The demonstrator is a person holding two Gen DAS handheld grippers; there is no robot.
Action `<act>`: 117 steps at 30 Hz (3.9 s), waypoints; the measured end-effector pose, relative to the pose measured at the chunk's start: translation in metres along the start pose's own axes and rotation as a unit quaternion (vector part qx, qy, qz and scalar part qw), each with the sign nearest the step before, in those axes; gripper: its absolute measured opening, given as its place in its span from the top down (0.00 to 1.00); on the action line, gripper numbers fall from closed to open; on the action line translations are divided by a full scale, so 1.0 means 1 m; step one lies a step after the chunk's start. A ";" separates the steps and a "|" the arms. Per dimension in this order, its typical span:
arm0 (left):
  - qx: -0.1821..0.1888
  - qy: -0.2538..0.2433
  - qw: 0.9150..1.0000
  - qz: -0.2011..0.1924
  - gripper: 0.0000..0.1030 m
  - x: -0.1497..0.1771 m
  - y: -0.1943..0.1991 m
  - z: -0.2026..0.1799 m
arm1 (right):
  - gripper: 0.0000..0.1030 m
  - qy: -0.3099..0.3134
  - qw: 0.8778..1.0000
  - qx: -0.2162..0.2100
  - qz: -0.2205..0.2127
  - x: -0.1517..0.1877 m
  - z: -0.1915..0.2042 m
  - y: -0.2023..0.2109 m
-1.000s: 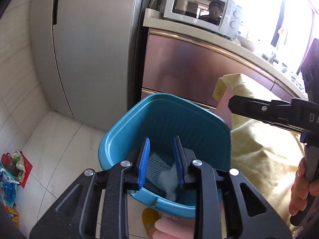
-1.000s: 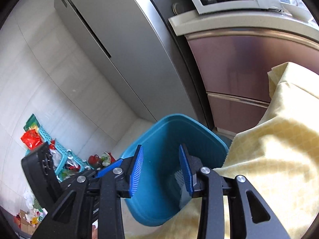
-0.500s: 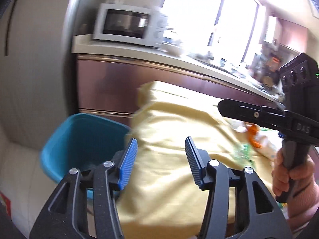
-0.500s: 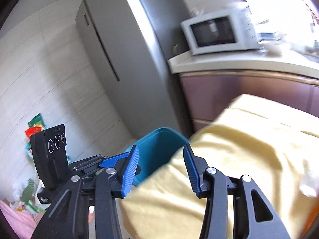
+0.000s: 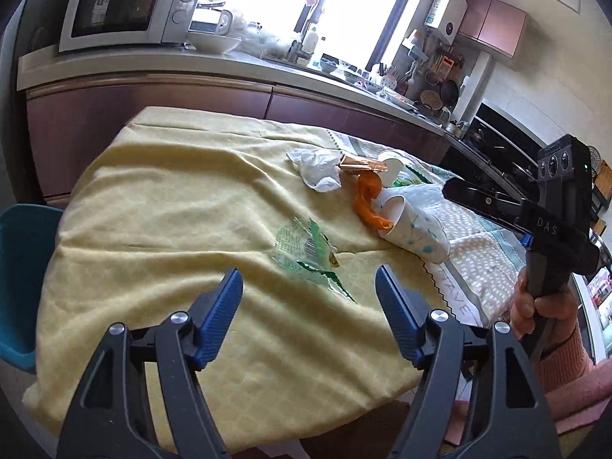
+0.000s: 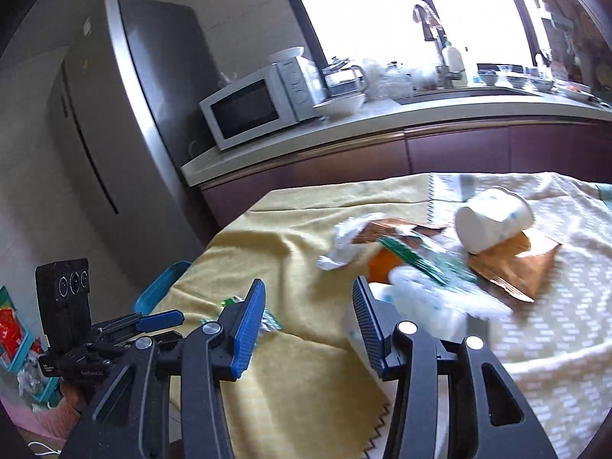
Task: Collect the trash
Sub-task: 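Move both open tools back over the table, then grasp the green plastic wrapper with the left tool while the right tool grasps the blue-dotted paper cup, then carry the wrapper and paper cup in both tools over the blue bin, then open both tools to drop the wrapper and cup into the bin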
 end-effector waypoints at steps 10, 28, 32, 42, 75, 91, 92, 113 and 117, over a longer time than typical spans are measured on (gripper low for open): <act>0.007 0.039 0.998 0.049 0.30 -0.006 -0.039 0.003 | 0.56 -0.083 0.996 0.024 0.025 0.035 -0.063 -0.005; 0.037 0.077 0.995 0.059 0.91 -0.012 -0.051 0.008 | 0.86 -0.111 0.990 -0.081 0.040 0.049 -0.038 -0.023; 0.026 0.070 0.996 0.050 0.92 -0.013 -0.044 0.008 | 0.92 -0.105 0.989 -0.101 0.039 0.046 -0.026 -0.021; 0.000 0.063 0.998 0.017 0.92 -0.013 -0.004 0.023 | 0.94 -0.061 0.988 -0.136 0.038 0.041 0.016 -0.017; -0.147 0.187 0.966 -0.104 0.92 0.022 0.167 0.166 | 0.95 0.151 0.941 -0.269 0.136 0.002 0.206 -0.110; -0.199 0.239 0.945 -0.101 0.92 0.040 0.184 0.236 | 0.95 0.200 0.920 -0.280 0.189 -0.003 0.267 -0.154; -0.200 0.241 0.944 -0.099 0.92 0.041 0.183 0.239 | 0.95 0.201 0.919 -0.278 0.193 -0.001 0.268 -0.156; -0.229 0.279 0.931 -0.053 0.91 0.053 0.140 0.289 | 0.91 0.225 0.909 -0.221 0.273 0.018 0.308 -0.239; -0.229 0.285 0.930 -0.044 0.90 0.052 0.127 0.297 | 0.91 0.228 0.909 -0.212 0.276 0.019 0.309 -0.245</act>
Point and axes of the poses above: each gripper's, at about its wrist camera, not at the fingertips, and y roughly against the way its jaws point, z to its left, x to its underside, the point moved 8 cm from there along -y, roughly the way its jaws point, and after that the axes turned 8 degrees about z, right-handed, at the moved point
